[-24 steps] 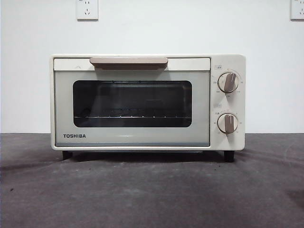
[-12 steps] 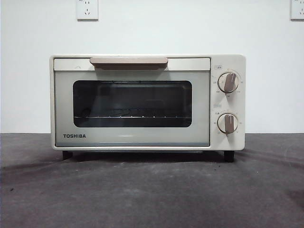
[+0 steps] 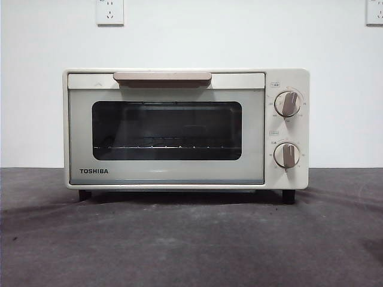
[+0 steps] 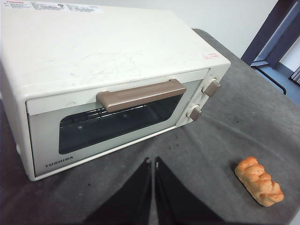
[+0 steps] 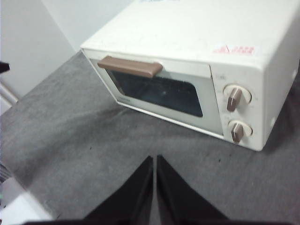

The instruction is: The left arm flap open the oven, the right arm pick bread and place it into oven, the left arm flap close the oven

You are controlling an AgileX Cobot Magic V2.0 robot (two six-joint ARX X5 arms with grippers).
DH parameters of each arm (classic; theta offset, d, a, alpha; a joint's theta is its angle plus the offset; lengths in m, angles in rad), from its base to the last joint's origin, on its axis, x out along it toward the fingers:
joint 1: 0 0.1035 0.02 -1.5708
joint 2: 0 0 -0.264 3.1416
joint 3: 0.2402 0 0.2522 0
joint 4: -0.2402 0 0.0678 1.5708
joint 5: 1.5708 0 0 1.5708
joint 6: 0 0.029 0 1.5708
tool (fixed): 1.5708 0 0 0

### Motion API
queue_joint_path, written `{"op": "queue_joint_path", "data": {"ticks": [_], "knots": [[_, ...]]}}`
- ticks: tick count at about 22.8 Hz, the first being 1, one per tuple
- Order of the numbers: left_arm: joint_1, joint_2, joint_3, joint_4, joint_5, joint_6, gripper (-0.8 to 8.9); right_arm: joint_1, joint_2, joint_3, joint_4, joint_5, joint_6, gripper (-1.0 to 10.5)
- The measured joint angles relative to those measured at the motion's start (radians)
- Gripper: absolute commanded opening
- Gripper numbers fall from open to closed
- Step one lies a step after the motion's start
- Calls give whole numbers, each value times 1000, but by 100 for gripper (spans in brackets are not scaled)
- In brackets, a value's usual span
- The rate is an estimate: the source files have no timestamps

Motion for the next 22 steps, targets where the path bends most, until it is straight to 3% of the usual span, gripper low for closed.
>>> {"op": "queue_joint_path", "data": {"ticks": [3,6,9,15,18,22], "knots": [[0,0,0,1,0,0,30,0,0,0,-48,10,0,77],[0,0,0,1,0,0,30,1,7,0,-105,63,0,317],[0,0,0,1,0,0,53,1,23,0,-151,86,0,475],[0,0,0,0,0,0,424,1,60,0,-209,87,3,495],[0,0,0,-1,0,1,498,1,90,0,-266,114,8,497],[0,5,0,-7,0,4,507,1,166,0,-358,177,13,496]]}}
